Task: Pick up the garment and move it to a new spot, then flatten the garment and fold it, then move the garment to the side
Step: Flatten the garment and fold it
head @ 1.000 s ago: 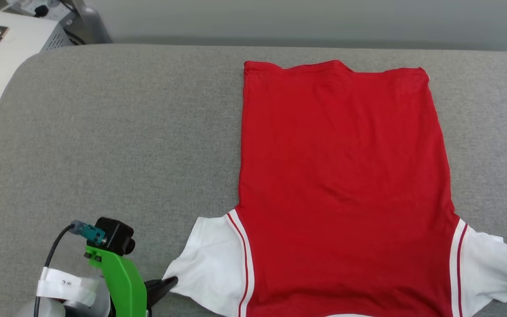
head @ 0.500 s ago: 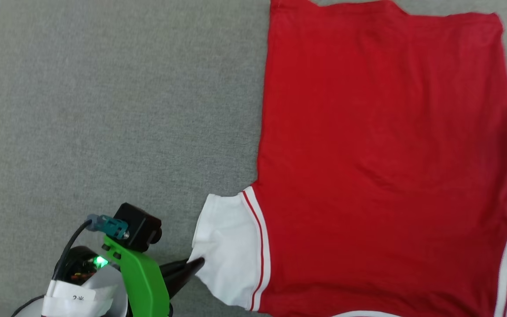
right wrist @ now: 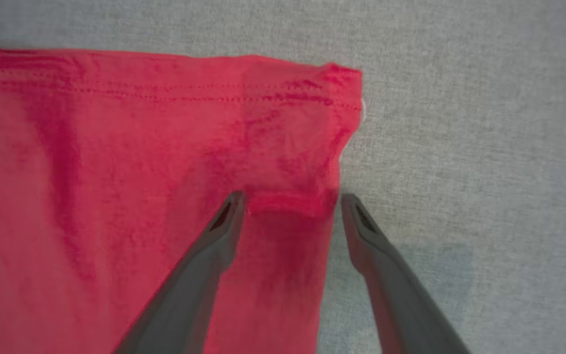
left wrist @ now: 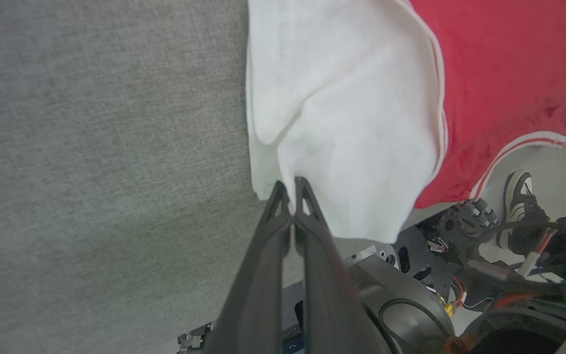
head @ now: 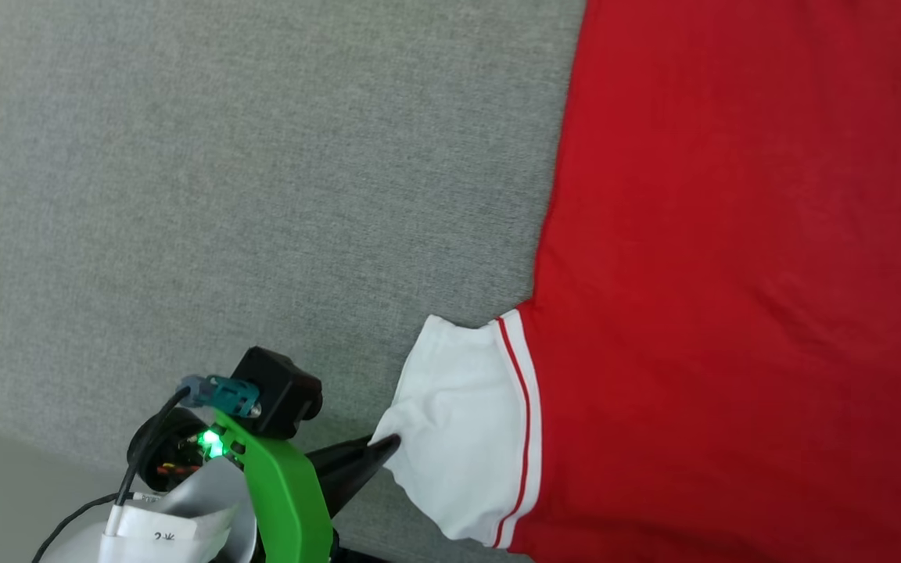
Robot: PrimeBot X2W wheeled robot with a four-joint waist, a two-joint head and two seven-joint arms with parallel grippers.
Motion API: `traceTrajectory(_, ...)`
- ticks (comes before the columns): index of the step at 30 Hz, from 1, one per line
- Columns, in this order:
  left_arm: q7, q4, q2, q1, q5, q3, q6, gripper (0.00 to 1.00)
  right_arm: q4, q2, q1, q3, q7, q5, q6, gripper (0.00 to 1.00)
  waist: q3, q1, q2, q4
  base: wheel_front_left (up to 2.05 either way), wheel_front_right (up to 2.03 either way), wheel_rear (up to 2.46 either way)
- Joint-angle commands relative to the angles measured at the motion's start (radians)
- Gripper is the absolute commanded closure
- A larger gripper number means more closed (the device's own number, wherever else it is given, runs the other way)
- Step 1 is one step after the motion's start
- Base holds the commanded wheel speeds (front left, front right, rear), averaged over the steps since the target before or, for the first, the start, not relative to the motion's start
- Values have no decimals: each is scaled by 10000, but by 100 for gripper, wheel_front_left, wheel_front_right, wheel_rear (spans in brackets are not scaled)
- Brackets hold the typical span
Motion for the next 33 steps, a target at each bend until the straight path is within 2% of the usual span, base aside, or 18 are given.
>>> traceTrajectory(1, -78, 51, -111, -210, 115, -29, -70, 100, 227, -81, -228, 61, -136, -143, -78, 0, 482, -2, 0, 473, 0, 0, 0)
traceTrajectory(8, -208, 334, -333, -355, 188, -151, -193, 100, 1084, -167, -393, 435, -541, -268, -78, 0, 560, -2, 0, 636, 0, 0, 0)
traceTrajectory(9, -227, 369, -366, -365, 185, -164, -203, 100, 1213, -175, -331, 493, -521, -257, -78, 6, 547, -2, 0, 649, 0, 0, 0)
traceTrajectory(10, -238, 396, -386, -371, 185, -177, -211, 100, 1295, -177, -276, 540, -500, -236, -78, 66, 533, -2, 0, 657, 0, 0, 0)
traceTrajectory(11, -247, 427, -408, -377, 182, -192, -222, 100, 1364, -186, -205, 597, -505, -209, -78, 100, 510, -2, 0, 664, 0, 0, 0)
traceTrajectory(21, -255, 688, -395, -369, 133, -189, -208, 100, 1654, -443, 357, 823, -745, -12, -78, 100, 7, -2, 0, 516, 0, 0, 0)
traceTrajectory(29, -212, 1049, -409, -199, -289, -34, -60, 100, 1973, -482, 1416, 756, -1262, 169, -78, 100, -1082, -2, 0, 24, 0, 0, 0)
traceTrajectory(33, -246, 1433, -180, -42, -254, 98, 60, 100, 2036, -418, 2311, 673, -1481, 359, -78, 100, -1781, -2, 0, -344, 0, 0, 0)
